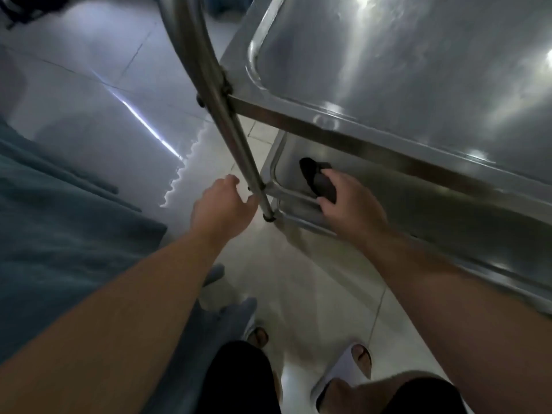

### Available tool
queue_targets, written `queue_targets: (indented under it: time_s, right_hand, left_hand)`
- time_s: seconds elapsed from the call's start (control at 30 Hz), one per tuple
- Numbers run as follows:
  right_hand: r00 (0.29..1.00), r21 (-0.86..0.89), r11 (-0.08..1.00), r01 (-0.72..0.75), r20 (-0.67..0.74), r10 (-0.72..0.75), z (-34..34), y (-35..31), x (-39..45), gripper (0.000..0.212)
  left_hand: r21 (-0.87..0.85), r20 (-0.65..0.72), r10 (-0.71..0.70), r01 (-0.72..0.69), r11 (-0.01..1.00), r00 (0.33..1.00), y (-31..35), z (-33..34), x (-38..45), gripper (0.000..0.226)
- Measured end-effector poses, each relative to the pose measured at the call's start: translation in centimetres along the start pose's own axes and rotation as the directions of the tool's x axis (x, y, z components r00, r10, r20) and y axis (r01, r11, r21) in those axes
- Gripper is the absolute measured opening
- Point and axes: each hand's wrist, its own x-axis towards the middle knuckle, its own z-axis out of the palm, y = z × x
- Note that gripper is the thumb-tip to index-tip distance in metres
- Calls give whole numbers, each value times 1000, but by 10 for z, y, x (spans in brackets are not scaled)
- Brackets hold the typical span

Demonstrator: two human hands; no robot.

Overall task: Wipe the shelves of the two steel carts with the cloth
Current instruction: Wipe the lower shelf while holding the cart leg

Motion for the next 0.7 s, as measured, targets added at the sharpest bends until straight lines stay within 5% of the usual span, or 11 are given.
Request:
queue_targets:
  time_s: [0.13, 0.33, 0.43, 0.53, 0.7]
  right_hand:
    - [991, -7, 998, 63, -122, -64, 23, 6, 37, 58]
    - [941, 8, 987, 161, -301, -151, 56, -6, 104, 50]
    - [973, -41, 989, 145, -176, -150, 79, -23, 128, 54]
    - [938, -312, 885, 345, 110, -327, 103, -33, 128, 51]
    - [885, -188, 865, 464, 146, -443, 90, 4, 76, 51]
  left_hand:
    - [-364, -171, 83, -141, 920, 982, -1, 19, 26, 49]
    - [-748, -369, 54, -331, 576, 928, 17, 42, 48, 31]
    - [-785, -437, 26, -395, 478, 899, 22, 48, 61, 35]
    - [-786, -498, 0, -451, 423, 867, 24, 54, 70, 33]
    - [-834, -491, -133, -420, 359, 861, 35, 63, 71, 27]
